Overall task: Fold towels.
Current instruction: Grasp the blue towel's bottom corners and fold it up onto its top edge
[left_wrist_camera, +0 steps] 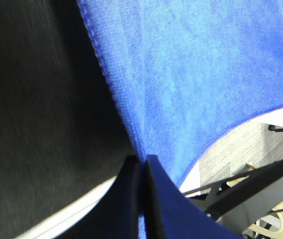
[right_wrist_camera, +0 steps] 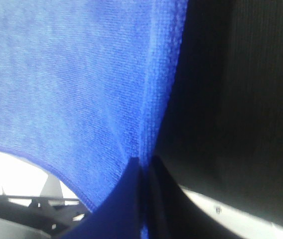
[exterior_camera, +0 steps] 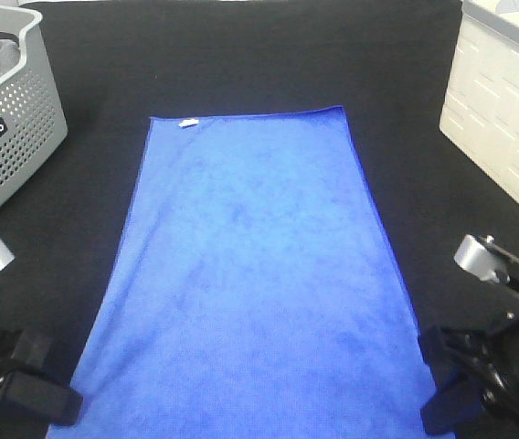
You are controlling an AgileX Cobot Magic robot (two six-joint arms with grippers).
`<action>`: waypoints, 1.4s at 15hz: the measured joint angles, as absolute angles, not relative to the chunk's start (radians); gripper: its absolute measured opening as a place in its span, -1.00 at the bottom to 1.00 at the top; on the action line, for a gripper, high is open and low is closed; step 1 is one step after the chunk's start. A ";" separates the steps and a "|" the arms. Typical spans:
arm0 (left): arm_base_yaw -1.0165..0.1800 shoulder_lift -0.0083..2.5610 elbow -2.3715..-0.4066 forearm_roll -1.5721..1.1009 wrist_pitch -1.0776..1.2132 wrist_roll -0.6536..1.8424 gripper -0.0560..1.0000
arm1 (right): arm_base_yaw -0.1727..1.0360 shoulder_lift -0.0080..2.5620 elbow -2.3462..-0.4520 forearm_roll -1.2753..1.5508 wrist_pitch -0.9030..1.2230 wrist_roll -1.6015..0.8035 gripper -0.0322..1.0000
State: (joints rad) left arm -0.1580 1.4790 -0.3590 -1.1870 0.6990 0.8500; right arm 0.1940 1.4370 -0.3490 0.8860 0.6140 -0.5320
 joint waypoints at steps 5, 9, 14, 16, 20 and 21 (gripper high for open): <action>-0.158 1.399 -0.355 -1.115 0.684 0.741 -0.89 | 0.194 1.373 -0.348 0.869 0.599 -0.511 -0.94; -0.158 1.481 -0.564 -1.104 0.592 0.729 -0.89 | 0.194 1.517 -0.616 0.824 0.584 -0.511 -0.94; -0.158 1.700 -0.818 -1.086 0.591 0.726 -0.89 | 0.194 1.719 -0.923 0.803 0.587 -0.510 -0.94; -0.158 1.773 -0.948 -1.075 0.587 0.691 -0.89 | 0.194 1.824 -1.094 0.799 0.606 -0.501 -0.94; -0.158 1.929 -1.282 -0.905 0.561 0.548 -0.89 | 0.194 2.040 -1.500 0.653 0.663 -0.375 -0.94; -0.158 1.970 -1.354 -0.842 0.547 0.502 -0.89 | 0.192 2.083 -1.586 0.593 0.680 -0.327 -0.94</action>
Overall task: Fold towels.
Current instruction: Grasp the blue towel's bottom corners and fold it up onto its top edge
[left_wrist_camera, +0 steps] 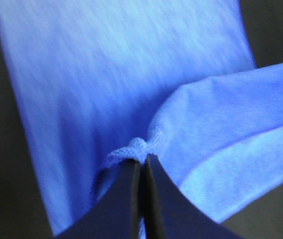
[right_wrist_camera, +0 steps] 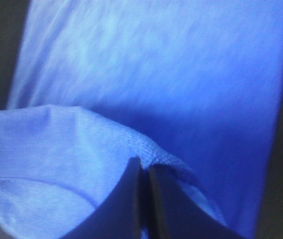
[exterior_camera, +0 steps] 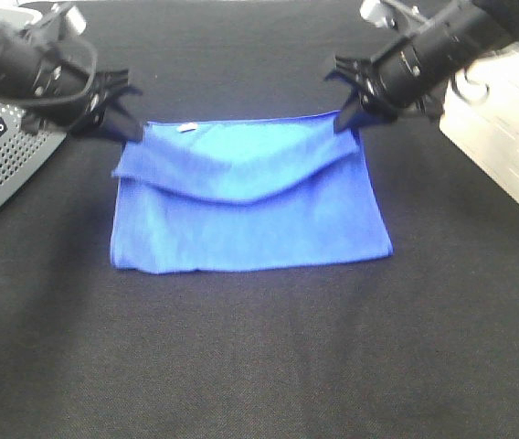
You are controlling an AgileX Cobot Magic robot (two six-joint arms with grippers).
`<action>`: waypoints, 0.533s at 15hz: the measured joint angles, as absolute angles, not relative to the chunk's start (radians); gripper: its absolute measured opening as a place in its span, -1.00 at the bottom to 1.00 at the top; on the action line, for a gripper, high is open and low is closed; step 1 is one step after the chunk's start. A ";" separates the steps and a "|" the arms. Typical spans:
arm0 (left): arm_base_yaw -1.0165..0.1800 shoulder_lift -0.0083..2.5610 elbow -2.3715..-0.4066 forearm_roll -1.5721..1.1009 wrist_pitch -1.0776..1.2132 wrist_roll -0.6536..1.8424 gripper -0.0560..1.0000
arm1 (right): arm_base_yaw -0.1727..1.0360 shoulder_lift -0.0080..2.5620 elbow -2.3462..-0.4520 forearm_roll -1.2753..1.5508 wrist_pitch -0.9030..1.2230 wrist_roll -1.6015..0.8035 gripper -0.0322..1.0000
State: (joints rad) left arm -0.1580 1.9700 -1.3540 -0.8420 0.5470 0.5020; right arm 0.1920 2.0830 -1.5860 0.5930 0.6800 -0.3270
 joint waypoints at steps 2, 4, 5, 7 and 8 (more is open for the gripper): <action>-0.154 2.048 -1.471 -0.739 0.537 0.439 -0.89 | 0.174 2.176 -1.748 0.505 0.707 -0.266 -0.94; -0.130 2.146 -1.599 -0.708 0.524 0.406 -0.89 | 0.148 2.291 -1.921 0.470 0.726 -0.250 -0.94; -0.116 2.179 -1.643 -0.708 0.517 0.398 -0.89 | 0.146 2.335 -1.977 0.459 0.731 -0.249 -0.94; -0.105 2.255 -1.747 -0.708 0.499 0.399 -0.89 | 0.146 2.427 -2.084 0.434 0.733 -0.249 -0.94; -0.105 2.255 -1.747 -0.708 0.499 0.399 -0.89 | 0.146 2.427 -2.084 0.434 0.733 -0.249 -0.94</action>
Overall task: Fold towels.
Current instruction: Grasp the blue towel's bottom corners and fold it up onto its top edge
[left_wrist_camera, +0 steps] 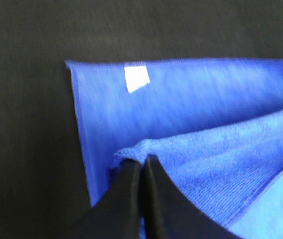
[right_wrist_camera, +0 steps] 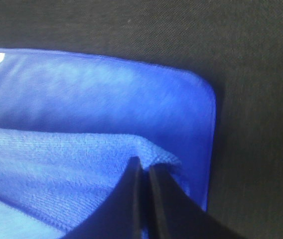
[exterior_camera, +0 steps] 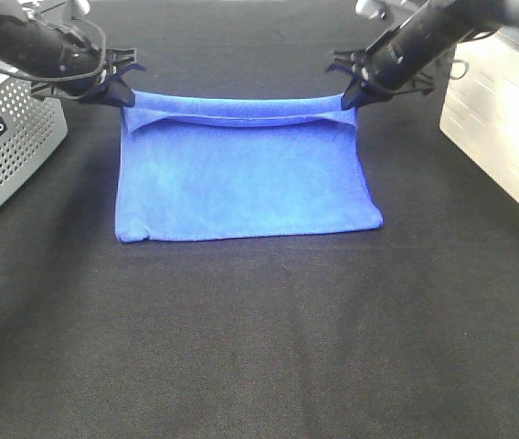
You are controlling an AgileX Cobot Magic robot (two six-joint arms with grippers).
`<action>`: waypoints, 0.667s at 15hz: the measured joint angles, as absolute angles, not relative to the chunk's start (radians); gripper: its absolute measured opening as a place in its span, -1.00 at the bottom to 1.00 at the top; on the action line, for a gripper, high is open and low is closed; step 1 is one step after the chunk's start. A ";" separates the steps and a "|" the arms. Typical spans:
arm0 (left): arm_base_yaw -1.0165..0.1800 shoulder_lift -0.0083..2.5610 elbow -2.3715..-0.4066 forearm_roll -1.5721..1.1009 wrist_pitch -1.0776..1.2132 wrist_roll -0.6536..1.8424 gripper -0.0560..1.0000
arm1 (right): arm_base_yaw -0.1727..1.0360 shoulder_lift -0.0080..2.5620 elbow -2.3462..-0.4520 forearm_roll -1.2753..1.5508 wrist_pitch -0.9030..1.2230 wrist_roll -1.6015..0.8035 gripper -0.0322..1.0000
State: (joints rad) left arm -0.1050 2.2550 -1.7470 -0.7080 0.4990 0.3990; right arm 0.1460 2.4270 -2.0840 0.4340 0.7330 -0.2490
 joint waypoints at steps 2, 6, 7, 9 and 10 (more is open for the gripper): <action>-0.105 2.338 -1.847 -0.708 0.491 0.412 -0.89 | 0.147 2.507 -2.160 0.401 0.715 -0.248 -0.94; -0.108 2.486 -1.970 -0.711 0.495 0.415 -0.73 | 0.147 2.577 -2.190 0.392 0.646 -0.247 -0.77; -0.112 2.489 -1.970 -0.711 0.495 0.415 -0.50 | 0.147 2.577 -2.191 0.392 0.638 -0.247 -0.50; -0.112 2.482 -1.973 -0.710 0.494 0.416 0.08 | 0.147 2.573 -2.198 0.391 0.636 -0.227 0.17; -0.107 2.466 -1.973 -0.706 0.499 0.416 0.41 | 0.147 2.565 -2.198 0.381 0.658 -0.220 0.46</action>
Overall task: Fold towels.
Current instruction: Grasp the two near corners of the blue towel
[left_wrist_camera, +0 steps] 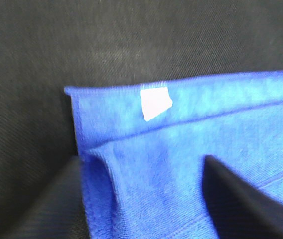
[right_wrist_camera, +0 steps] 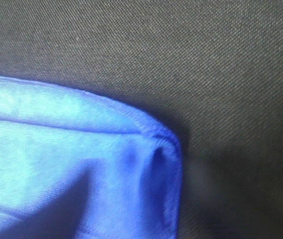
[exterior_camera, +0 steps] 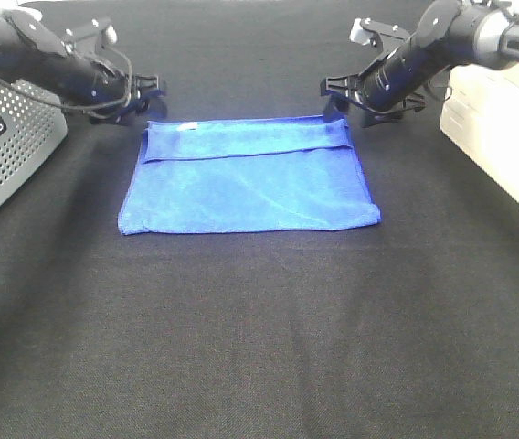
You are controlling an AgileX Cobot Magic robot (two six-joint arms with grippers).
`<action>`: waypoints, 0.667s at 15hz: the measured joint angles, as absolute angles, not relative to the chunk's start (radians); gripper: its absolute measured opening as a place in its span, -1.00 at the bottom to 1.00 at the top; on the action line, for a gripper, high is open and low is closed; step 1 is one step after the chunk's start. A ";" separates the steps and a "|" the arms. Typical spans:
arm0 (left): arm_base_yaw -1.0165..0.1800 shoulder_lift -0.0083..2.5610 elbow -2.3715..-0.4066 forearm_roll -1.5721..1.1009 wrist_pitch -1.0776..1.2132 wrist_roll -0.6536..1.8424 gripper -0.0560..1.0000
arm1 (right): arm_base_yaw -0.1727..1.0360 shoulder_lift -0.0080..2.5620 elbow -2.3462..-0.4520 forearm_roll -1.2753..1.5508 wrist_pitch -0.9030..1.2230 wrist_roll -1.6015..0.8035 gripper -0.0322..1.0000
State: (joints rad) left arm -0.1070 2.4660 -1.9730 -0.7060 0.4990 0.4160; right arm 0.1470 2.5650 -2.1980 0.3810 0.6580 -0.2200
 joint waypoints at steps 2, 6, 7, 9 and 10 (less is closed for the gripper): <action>-0.093 2.449 -1.975 -0.701 0.566 0.416 0.49 | 0.147 2.509 -2.198 0.357 0.747 -0.217 0.66; -0.076 2.446 -1.975 -0.677 0.818 0.395 0.43 | 0.147 2.457 -2.201 0.357 0.991 -0.188 0.69; -0.076 2.446 -1.975 -0.666 0.870 0.371 0.43 | 0.147 2.457 -2.201 0.357 1.056 -0.170 0.69; -0.076 2.446 -1.975 -0.645 0.938 0.334 0.42 | 0.147 2.456 -2.201 0.357 1.138 -0.150 0.68; -0.076 2.446 -1.975 -0.634 0.978 0.319 0.42 | 0.147 2.455 -2.201 0.357 1.179 -0.138 0.67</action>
